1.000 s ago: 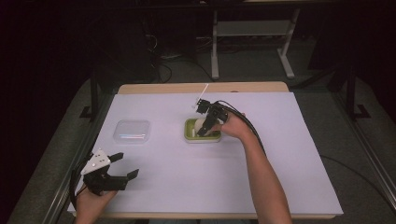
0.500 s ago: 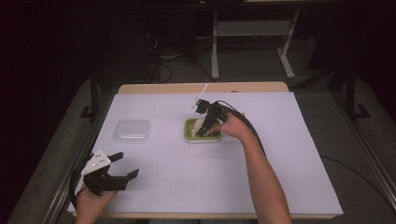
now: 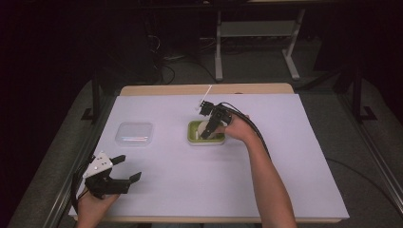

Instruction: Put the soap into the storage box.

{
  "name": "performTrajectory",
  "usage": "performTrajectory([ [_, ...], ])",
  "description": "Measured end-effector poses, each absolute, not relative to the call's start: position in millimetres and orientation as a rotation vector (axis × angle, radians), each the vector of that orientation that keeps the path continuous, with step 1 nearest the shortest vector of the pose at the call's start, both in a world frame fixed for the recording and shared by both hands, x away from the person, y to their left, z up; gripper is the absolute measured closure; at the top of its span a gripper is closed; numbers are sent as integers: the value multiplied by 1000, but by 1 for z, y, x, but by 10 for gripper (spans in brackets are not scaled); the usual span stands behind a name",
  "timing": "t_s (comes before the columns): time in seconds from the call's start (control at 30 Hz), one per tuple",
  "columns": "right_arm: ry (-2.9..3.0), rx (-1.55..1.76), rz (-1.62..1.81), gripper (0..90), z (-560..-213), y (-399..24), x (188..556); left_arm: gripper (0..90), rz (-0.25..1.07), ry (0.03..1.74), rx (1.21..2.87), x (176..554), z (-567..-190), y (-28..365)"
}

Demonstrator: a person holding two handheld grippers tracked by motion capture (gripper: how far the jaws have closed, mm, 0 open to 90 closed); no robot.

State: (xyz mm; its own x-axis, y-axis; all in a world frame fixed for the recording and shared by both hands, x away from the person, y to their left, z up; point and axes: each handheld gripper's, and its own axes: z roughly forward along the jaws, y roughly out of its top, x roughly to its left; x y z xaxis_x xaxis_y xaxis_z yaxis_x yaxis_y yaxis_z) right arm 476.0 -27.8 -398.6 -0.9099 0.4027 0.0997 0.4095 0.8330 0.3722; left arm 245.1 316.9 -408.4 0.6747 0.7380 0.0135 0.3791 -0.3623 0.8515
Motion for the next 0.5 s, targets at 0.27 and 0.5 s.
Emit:
performTrajectory([
  [0.27, -2988, -648, -625, 236, -399, -27, 476, 136, 502, 869, 1983, 245, -409, 316],
  [0.5, -2977, -652, -681, 271, -391, -32, 475, 137, 502, 870, 1984, 245, -409, 315],
])
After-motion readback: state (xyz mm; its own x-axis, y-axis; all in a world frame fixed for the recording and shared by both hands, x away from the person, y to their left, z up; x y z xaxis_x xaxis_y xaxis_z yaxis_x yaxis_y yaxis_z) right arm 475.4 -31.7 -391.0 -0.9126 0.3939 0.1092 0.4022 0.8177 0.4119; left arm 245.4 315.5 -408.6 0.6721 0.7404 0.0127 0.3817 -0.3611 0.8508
